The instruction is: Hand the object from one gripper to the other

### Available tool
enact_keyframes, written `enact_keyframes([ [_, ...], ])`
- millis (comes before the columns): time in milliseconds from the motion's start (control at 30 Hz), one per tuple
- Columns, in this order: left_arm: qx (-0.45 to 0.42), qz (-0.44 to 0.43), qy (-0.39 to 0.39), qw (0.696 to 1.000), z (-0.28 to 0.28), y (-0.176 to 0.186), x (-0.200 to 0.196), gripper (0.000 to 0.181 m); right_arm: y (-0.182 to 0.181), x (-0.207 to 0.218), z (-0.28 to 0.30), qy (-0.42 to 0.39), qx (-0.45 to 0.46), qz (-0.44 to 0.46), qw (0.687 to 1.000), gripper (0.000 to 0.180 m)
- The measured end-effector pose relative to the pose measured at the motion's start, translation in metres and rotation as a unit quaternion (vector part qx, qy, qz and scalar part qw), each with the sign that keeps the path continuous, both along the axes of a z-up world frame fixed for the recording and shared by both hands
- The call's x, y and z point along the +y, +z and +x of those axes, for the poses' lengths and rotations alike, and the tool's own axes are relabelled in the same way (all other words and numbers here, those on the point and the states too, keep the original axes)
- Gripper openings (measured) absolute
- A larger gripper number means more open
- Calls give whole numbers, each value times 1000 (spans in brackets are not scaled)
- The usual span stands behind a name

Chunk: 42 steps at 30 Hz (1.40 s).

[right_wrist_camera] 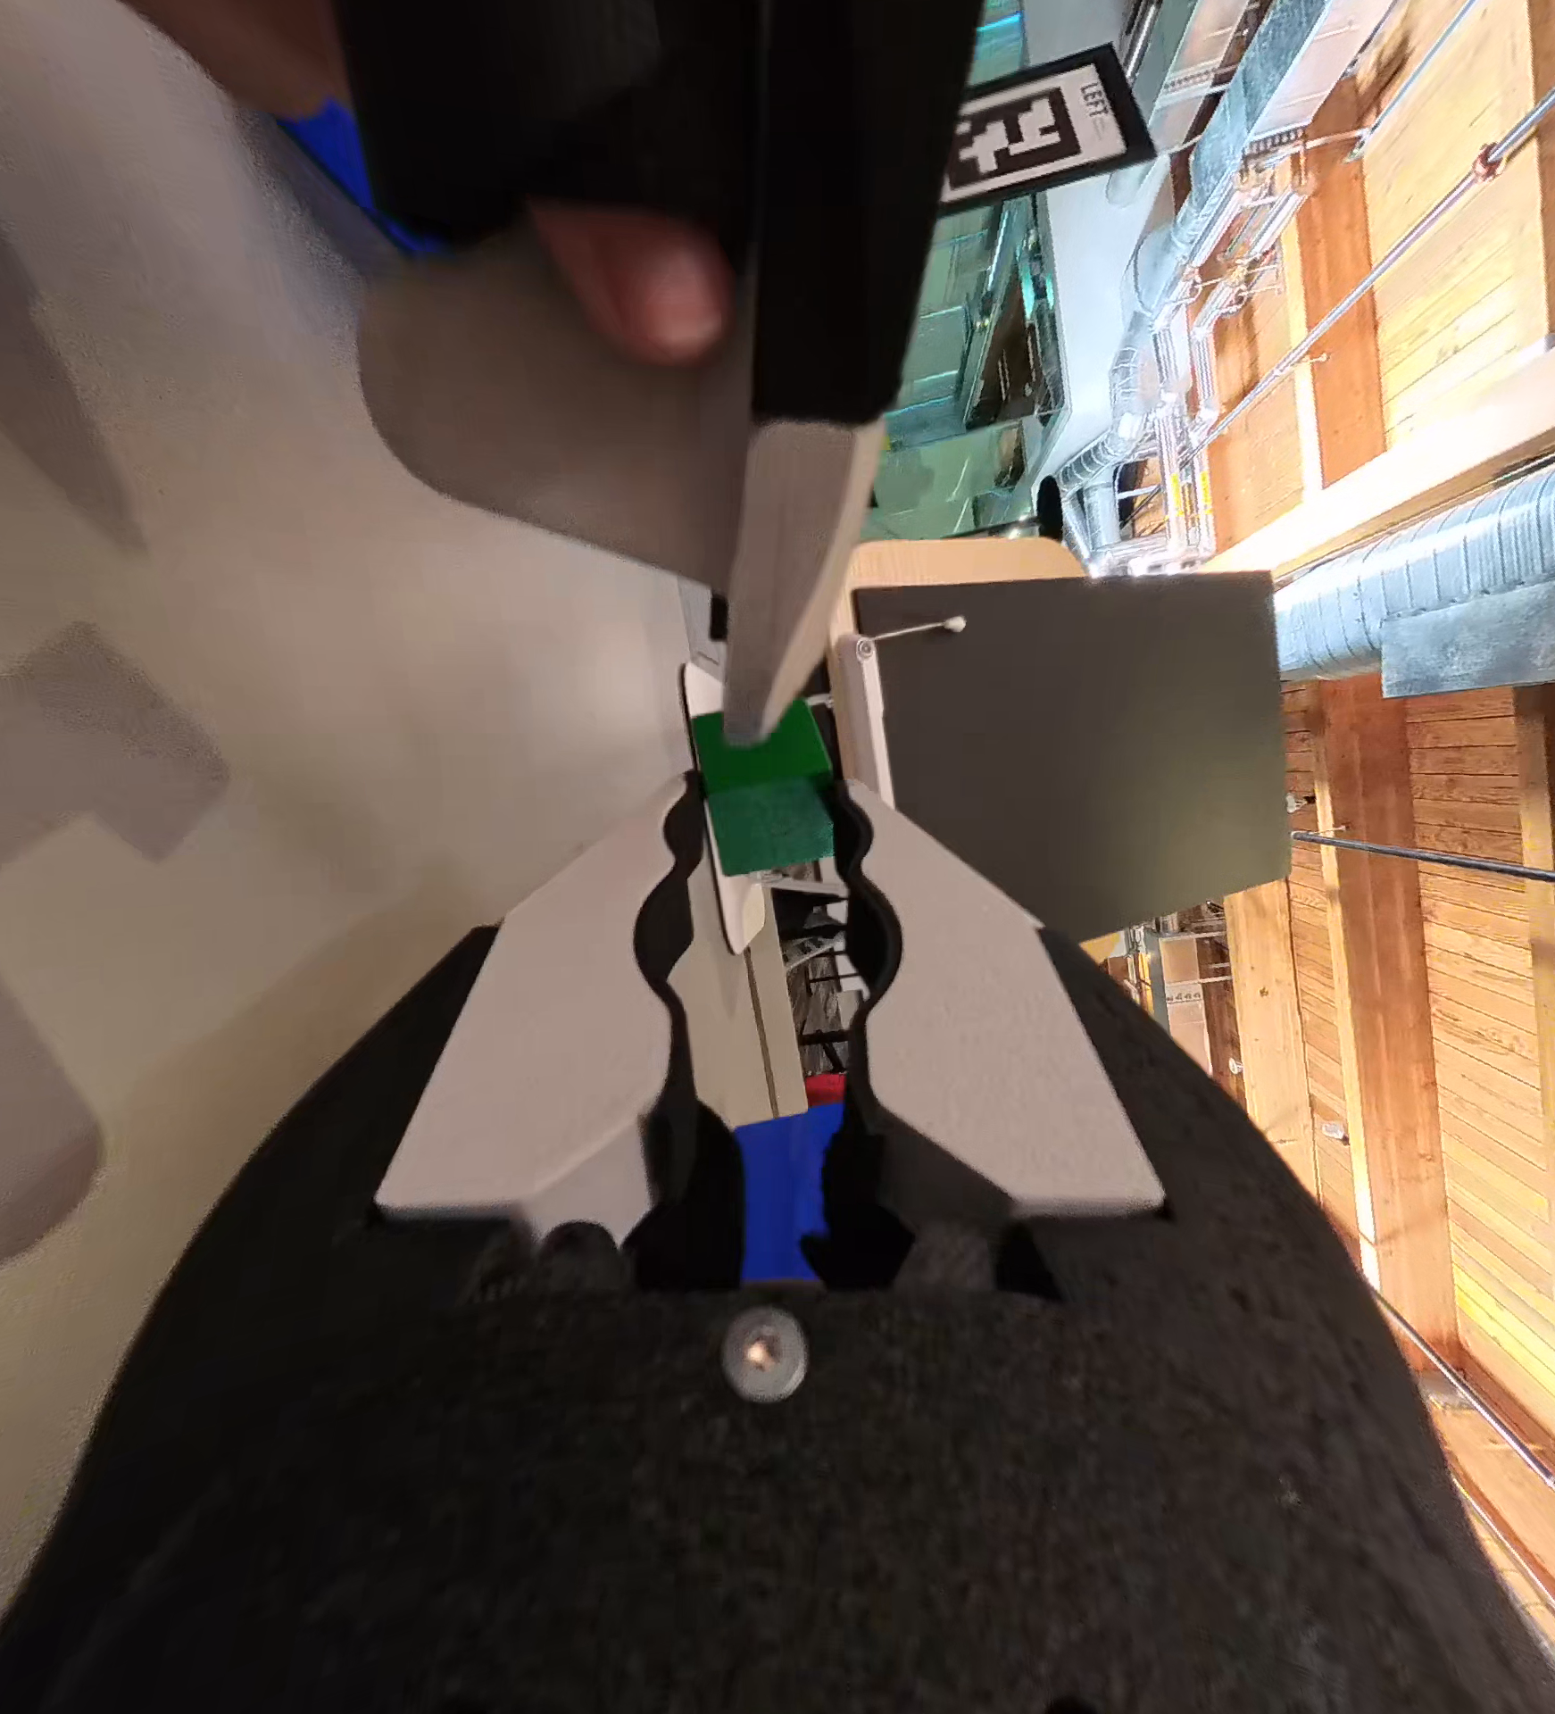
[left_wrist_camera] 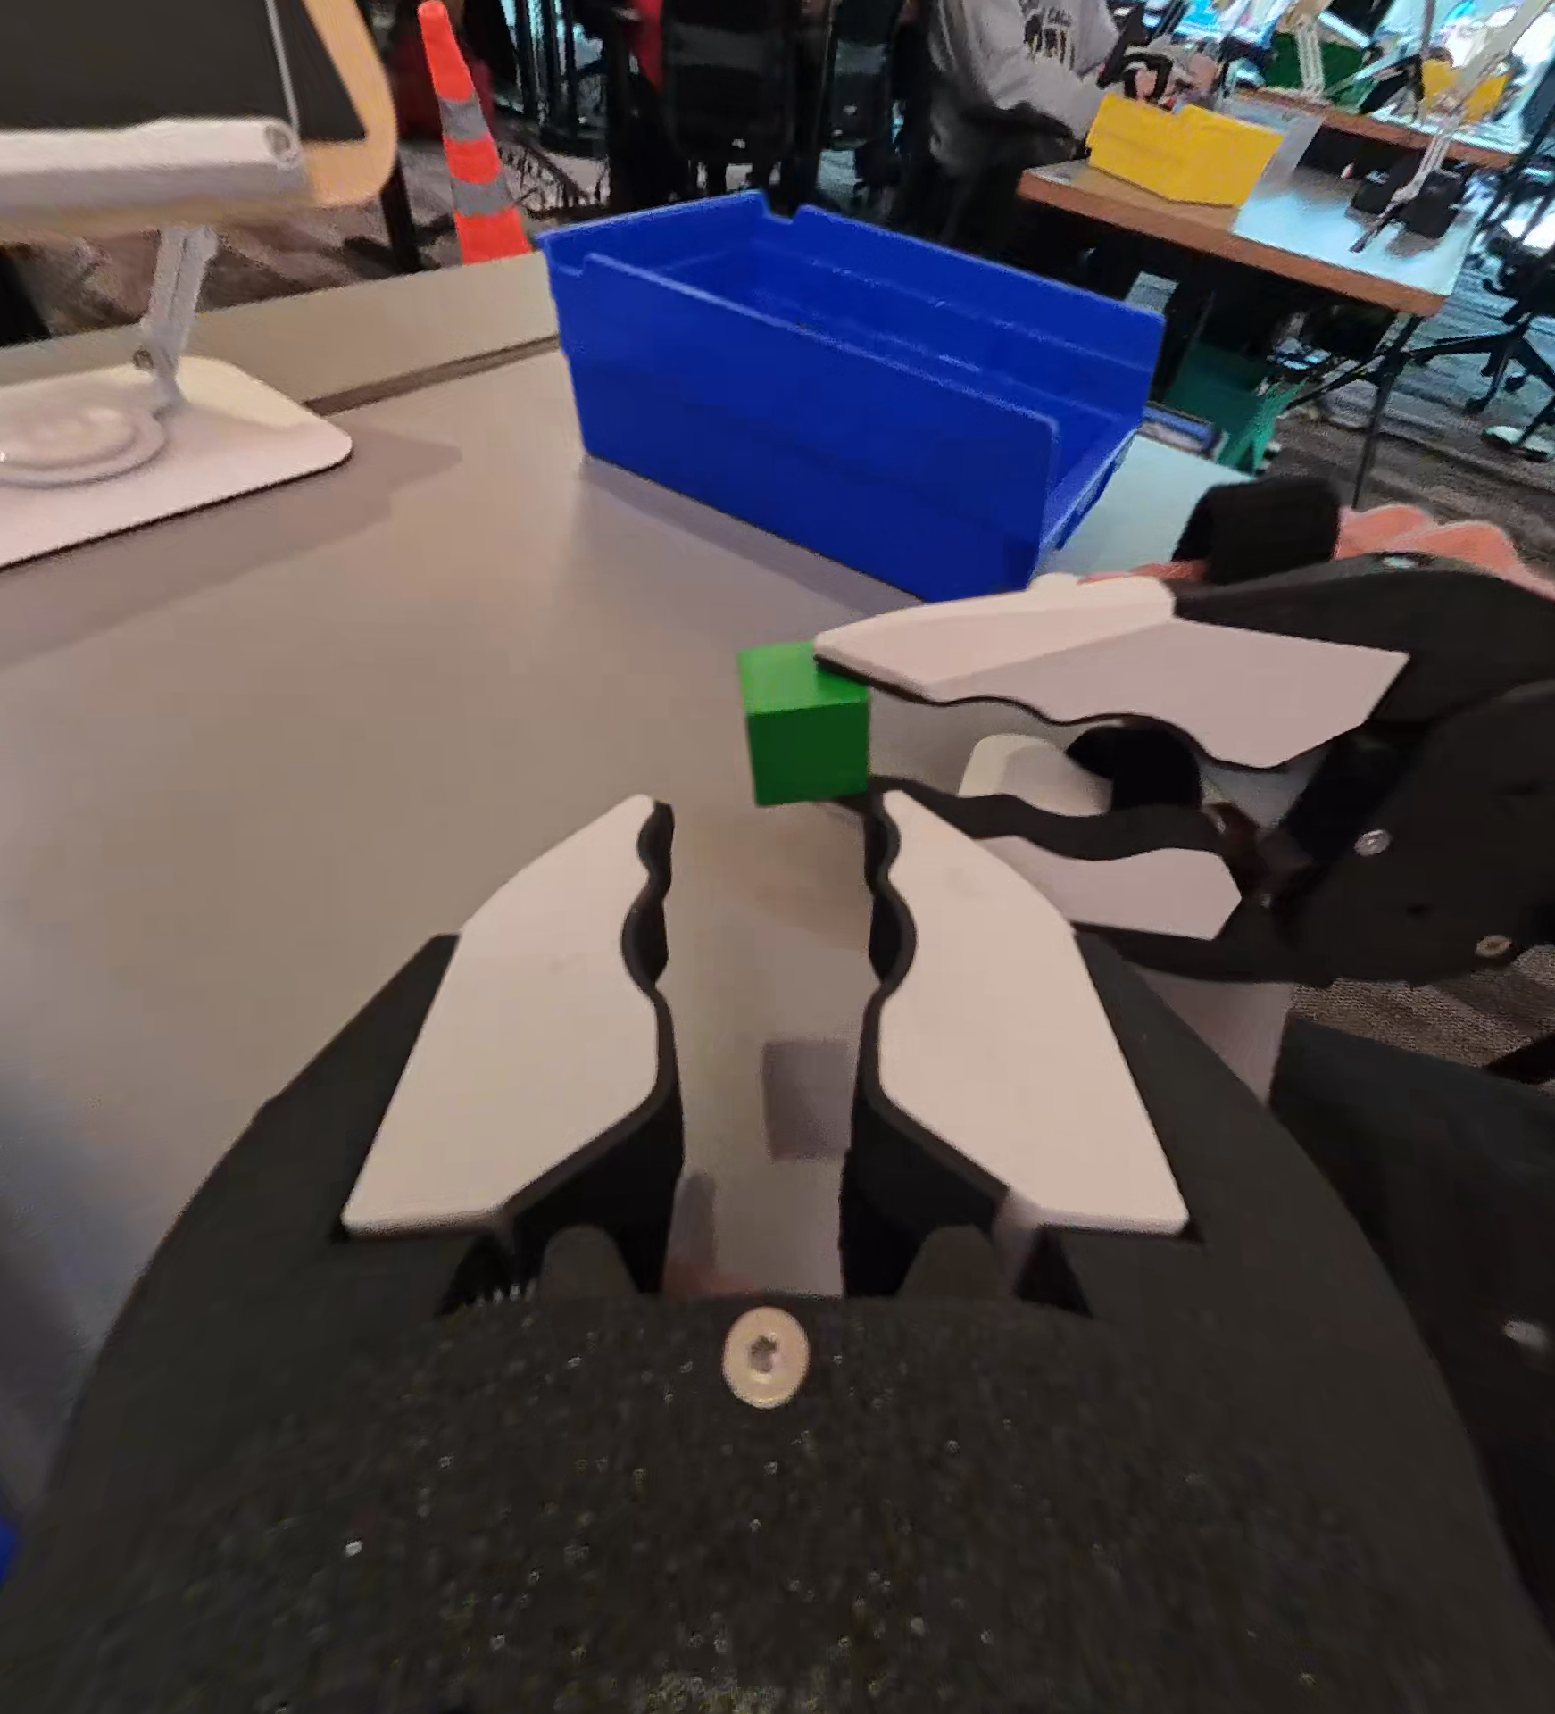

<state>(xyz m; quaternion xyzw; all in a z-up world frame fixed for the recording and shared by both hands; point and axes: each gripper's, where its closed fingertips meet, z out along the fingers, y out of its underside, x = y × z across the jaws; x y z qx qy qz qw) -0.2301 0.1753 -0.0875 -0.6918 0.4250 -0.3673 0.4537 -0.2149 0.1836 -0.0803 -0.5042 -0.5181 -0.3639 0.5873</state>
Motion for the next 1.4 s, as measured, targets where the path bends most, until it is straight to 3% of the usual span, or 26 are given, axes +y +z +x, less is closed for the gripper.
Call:
enact_keyframes([
  [300,11,21,-13,1000,6,-1,-7,28,3,-10,-22,32,-19,44,998,28],
  [400,-5,12,-20,1000,6,6,-7,28,11,-14,-19,50,-20,98,994,28],
  [533,-56,-27,-30,998,-1,16,-3,28,-8,1,3,21,-11,41,999,62],
  [600,-98,-66,-35,992,-4,24,0,28,-3,7,15,7,4,48,999,66],
  [700,-202,-158,-82,963,-8,45,-6,28,9,1,17,36,77,43,995,65],
  [767,-306,-248,-148,907,-13,68,-15,28,17,-10,5,93,164,-1,982,64],
  [833,-382,-317,-183,849,-21,82,-14,27,31,-21,-7,143,283,-63,946,65],
  [933,-444,-358,-185,800,-30,86,-5,27,59,-37,-20,214,400,-93,886,62],
  [1033,-462,-361,-160,795,-28,80,-2,28,70,-39,-23,214,440,-71,869,52],
  [1167,-461,-370,-169,788,-14,79,-15,28,64,-36,-34,187,403,-41,895,48],
  [1300,-446,-377,-189,789,0,78,-33,27,68,-31,-28,164,410,-19,897,43],
  [1400,-437,-379,-199,791,7,77,-41,27,68,-30,-21,159,408,-14,899,28],
])
